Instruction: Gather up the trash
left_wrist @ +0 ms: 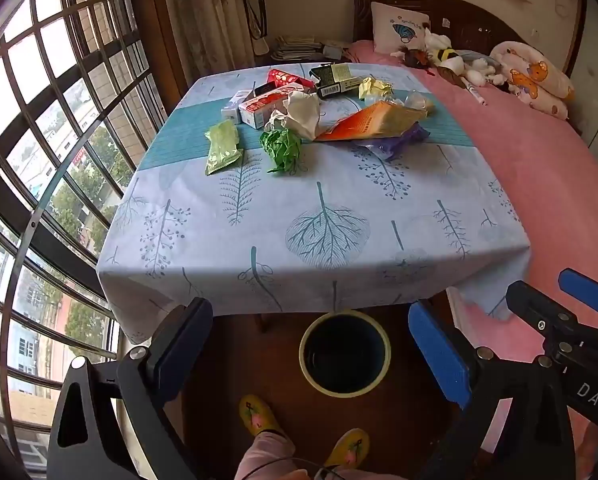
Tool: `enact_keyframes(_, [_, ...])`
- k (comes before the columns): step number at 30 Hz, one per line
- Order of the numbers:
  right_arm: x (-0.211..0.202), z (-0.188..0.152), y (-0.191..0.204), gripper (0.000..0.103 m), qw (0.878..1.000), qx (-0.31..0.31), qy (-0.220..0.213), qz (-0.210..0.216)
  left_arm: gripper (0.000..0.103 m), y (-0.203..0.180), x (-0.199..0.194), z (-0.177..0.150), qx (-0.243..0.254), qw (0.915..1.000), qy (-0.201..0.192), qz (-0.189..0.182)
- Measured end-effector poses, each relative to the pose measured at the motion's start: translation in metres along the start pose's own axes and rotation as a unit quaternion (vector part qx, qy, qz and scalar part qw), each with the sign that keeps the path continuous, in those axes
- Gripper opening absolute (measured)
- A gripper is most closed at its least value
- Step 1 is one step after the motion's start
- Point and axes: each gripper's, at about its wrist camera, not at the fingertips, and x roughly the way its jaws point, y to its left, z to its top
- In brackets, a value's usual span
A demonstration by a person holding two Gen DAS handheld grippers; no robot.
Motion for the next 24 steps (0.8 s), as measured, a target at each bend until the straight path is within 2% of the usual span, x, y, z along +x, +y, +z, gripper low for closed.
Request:
enact_keyframes(3, [0.002,-0.001,-0.002,0.073,1.0,0.001,0.003,0.0,0.1,0.001,-0.002,0.0,0.0,1.0,-0.007,0.001])
enact_keyframes(14, [-0.005,0.007,0.007,0.073,1.0,-0.006,-0.002,0.001,0.093,0.003,-0.006,0.007,0.0,1.0,0.005,-0.005])
enact_keyframes(24, [-0.001,0.011,0.008,0.074,1.0,-0.001,0.0,0.005,0.093,0.005,-0.002,0.011,-0.001,1.0,0.006,-0.004])
